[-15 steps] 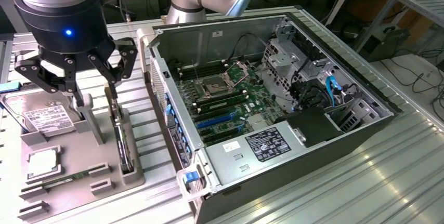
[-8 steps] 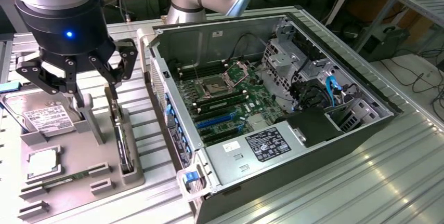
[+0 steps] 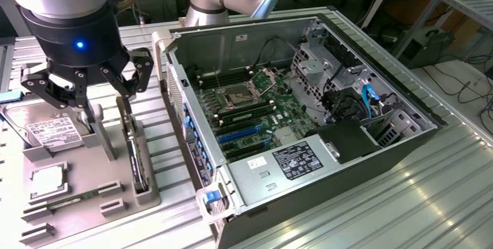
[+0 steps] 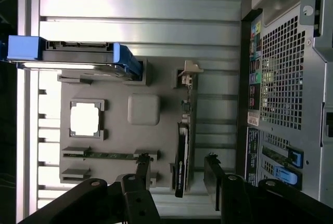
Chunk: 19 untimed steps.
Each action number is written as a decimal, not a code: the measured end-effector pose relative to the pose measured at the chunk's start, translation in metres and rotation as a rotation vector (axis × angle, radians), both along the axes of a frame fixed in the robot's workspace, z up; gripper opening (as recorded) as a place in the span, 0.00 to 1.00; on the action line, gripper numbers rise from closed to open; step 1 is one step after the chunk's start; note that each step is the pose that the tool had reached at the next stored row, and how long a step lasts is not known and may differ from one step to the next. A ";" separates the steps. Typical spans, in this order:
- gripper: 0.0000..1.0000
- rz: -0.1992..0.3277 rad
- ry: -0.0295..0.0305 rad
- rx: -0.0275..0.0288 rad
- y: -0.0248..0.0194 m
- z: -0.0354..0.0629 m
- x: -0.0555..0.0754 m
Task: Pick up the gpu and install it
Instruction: 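Pick up the gpu and move the gpu toward the slot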
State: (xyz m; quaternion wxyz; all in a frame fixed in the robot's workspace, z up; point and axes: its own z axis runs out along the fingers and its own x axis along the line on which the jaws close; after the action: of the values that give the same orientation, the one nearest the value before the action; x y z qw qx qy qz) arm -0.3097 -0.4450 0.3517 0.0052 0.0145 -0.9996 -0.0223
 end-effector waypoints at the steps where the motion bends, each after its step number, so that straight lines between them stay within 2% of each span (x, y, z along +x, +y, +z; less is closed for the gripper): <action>1: 0.54 0.000 0.0000 0.0000 -0.0005 -0.0011 0.000; 8: 0.54 0.000 0.0001 0.0000 -0.0067 -0.0041 0.000; 19: 0.54 0.000 0.0001 0.0001 -0.0072 -0.0055 0.000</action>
State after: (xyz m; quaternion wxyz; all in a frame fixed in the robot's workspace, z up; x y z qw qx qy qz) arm -0.3096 -0.4522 0.3462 0.0053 0.0145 -0.9996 -0.0223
